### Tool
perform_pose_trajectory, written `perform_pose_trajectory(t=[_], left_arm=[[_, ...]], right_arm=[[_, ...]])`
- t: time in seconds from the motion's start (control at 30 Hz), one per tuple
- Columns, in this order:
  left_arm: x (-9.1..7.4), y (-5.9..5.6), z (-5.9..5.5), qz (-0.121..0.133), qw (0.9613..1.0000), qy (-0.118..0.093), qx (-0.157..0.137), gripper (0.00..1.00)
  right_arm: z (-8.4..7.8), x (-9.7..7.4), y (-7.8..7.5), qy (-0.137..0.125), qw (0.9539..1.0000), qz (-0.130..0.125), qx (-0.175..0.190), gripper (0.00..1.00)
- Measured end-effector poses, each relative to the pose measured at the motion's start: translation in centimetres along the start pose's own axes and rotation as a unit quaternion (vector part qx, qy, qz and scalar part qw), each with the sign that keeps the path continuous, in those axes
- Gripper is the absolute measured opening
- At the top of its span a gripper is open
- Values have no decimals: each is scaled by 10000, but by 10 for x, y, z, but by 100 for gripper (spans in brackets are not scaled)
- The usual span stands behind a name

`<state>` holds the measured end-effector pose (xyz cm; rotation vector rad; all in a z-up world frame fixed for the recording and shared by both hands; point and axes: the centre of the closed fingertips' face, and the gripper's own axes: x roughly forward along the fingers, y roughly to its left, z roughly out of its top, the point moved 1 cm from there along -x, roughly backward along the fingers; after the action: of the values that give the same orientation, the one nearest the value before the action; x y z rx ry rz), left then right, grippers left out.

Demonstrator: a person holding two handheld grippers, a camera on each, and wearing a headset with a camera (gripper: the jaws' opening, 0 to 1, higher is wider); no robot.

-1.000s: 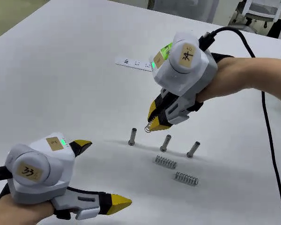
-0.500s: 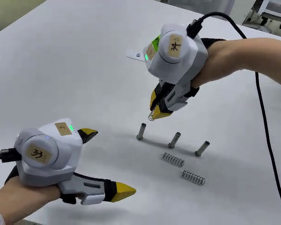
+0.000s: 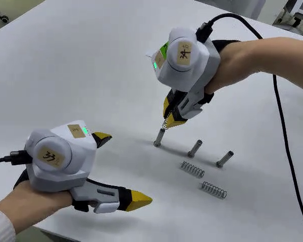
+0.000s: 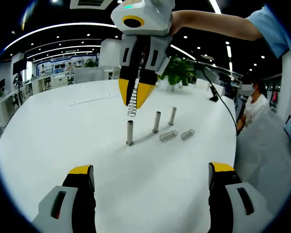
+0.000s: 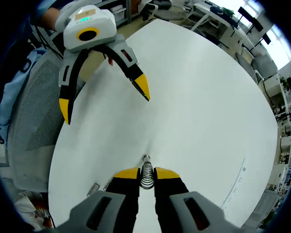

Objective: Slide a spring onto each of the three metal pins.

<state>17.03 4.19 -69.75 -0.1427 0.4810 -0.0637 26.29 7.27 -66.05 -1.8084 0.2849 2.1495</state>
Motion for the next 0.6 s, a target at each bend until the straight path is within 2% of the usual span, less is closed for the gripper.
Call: perform_pose_trajectory(t=[0.43, 0.5, 0.6], left_arm=[[-1, 1, -3, 13, 10000, -2, -66, 98], [-1, 1, -1, 9, 9999, -76, -112, 99], [0, 1, -2, 41, 10000, -20, -70, 100]], right_arm=[[-1, 8, -1, 70, 10000, 69, 5, 12], [-1, 8, 0, 78, 9999, 70, 1, 12], [-2, 10, -1, 110, 9999, 72, -8, 12]])
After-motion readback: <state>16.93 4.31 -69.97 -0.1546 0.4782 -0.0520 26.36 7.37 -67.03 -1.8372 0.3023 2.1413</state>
